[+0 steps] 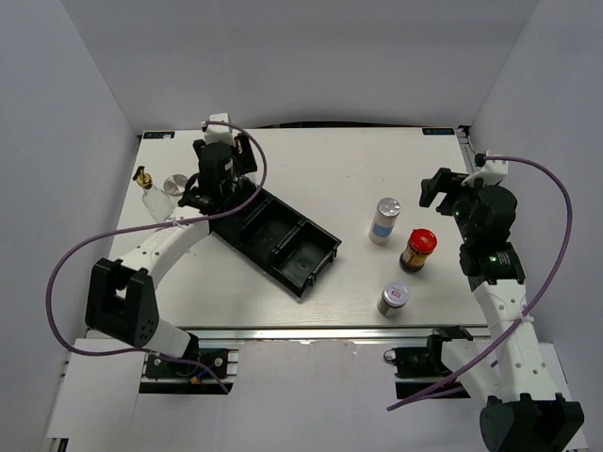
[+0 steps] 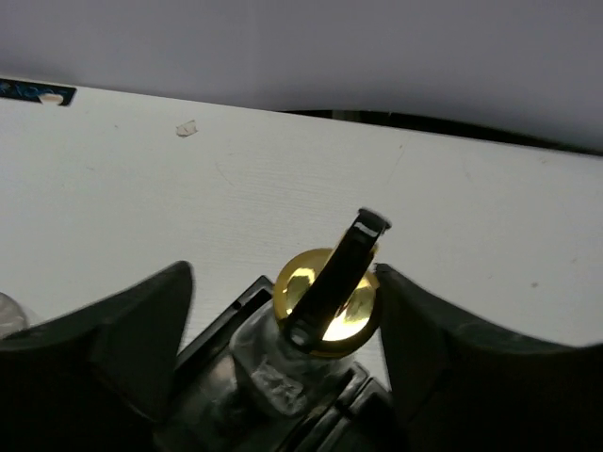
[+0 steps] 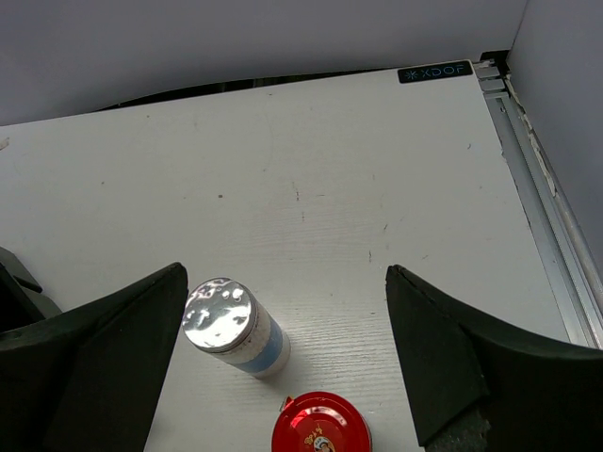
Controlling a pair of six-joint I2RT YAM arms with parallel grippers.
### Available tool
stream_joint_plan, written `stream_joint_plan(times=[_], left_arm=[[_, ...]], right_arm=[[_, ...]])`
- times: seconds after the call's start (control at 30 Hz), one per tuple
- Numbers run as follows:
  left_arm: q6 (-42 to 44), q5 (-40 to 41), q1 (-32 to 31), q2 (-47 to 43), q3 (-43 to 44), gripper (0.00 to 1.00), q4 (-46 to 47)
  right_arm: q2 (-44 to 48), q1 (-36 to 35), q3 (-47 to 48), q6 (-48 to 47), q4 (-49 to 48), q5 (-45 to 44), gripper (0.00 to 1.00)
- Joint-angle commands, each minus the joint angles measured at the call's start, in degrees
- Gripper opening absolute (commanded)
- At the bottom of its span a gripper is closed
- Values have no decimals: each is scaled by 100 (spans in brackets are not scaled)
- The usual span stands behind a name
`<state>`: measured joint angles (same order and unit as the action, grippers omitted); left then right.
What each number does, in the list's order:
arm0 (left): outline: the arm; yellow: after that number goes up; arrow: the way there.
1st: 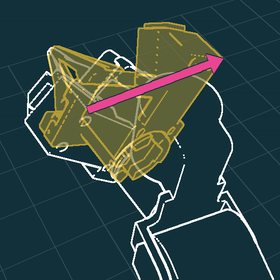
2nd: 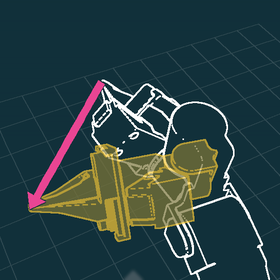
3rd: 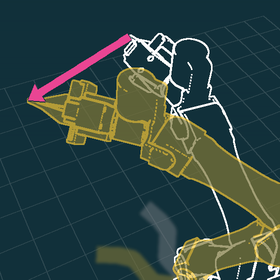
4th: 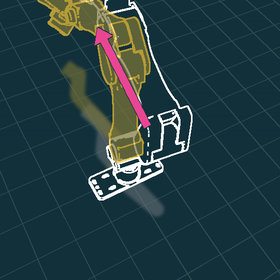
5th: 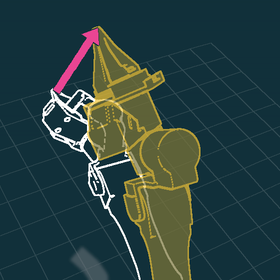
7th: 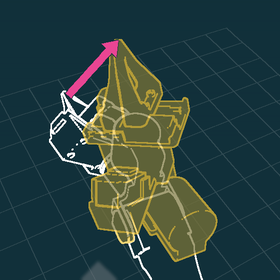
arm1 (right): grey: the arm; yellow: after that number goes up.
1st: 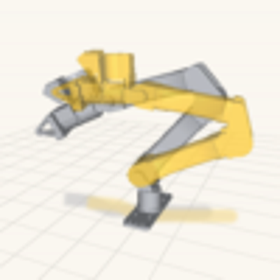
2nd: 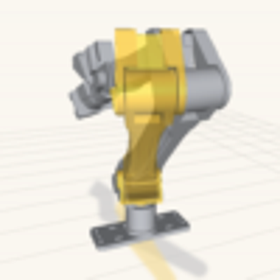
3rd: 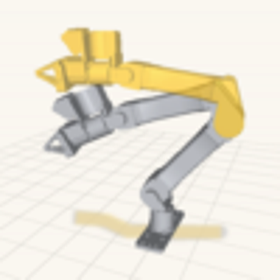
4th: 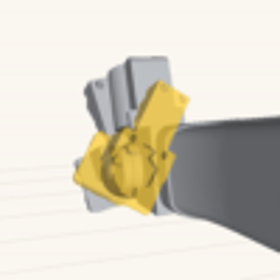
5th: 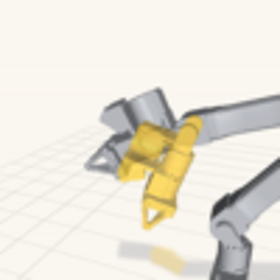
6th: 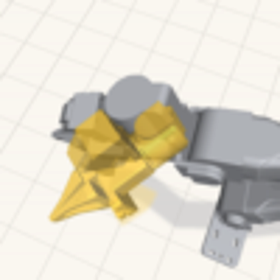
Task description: Organize the condiment bottles
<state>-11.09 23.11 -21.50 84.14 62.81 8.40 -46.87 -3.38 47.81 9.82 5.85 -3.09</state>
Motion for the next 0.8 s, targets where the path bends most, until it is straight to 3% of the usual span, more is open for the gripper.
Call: stream_joint_plan(times=[0.0,0.03,0.5,0.77], left_arm=[[-95,-26,-12,-433,100,95,-154],[-112,-26,-12,-468,126,98,-207],[-262,-8,-21,-1066,645,98,-1596],[-437,263,-21,-1066,1364,98,-2421]], right_arm=[[99,12,-44,-77,-145,-86,89],[99,12,-44,-68,-145,-69,89],[100,12,-18,-60,-110,46,89],[12,12,35,-51,-31,98,90]])
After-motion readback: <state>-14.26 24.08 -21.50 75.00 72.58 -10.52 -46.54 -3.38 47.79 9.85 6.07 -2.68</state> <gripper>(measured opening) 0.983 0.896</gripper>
